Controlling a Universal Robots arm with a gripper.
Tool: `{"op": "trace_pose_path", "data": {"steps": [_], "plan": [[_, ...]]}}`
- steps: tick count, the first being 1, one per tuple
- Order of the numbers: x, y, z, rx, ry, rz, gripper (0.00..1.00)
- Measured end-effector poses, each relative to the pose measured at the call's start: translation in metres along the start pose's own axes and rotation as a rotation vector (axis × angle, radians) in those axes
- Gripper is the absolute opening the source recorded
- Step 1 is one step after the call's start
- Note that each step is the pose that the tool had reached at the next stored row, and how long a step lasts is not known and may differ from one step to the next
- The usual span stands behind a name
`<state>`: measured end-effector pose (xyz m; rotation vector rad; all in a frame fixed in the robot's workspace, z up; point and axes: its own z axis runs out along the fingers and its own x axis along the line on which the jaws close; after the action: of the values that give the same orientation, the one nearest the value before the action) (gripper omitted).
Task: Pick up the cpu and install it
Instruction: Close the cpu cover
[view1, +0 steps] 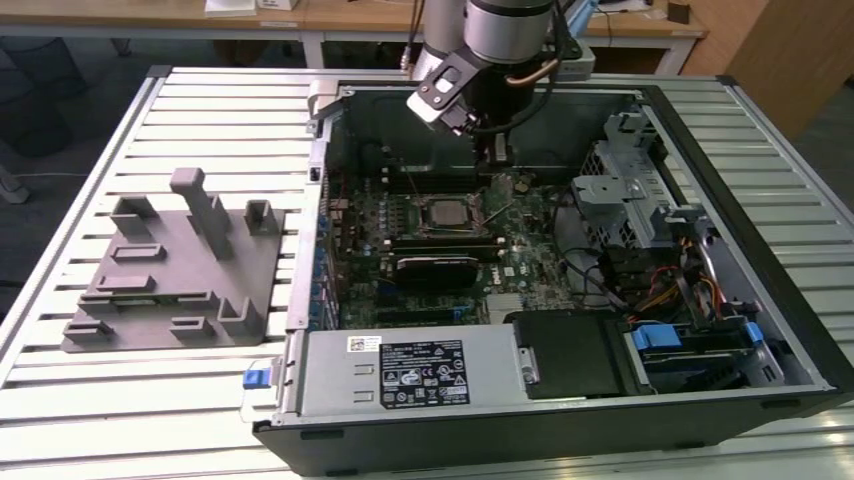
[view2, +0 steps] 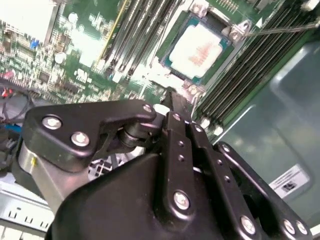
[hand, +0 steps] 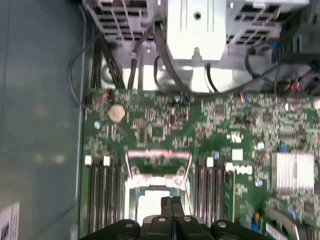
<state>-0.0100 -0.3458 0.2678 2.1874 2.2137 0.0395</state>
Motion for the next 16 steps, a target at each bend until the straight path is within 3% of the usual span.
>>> {"op": "trace_pose_path", "data": {"steps": [4,10,16], "plan": [[-0.0001,0.0113,0.0006,0.0016,-0.0001,-0.005,0.11],[-0.0001,0.0169,0.0020,0.0014,0.0020,-0.055,0.11],[0.0035,0.0264,0.0046,0.0040,0.0024,-0.058,0.11]]}}
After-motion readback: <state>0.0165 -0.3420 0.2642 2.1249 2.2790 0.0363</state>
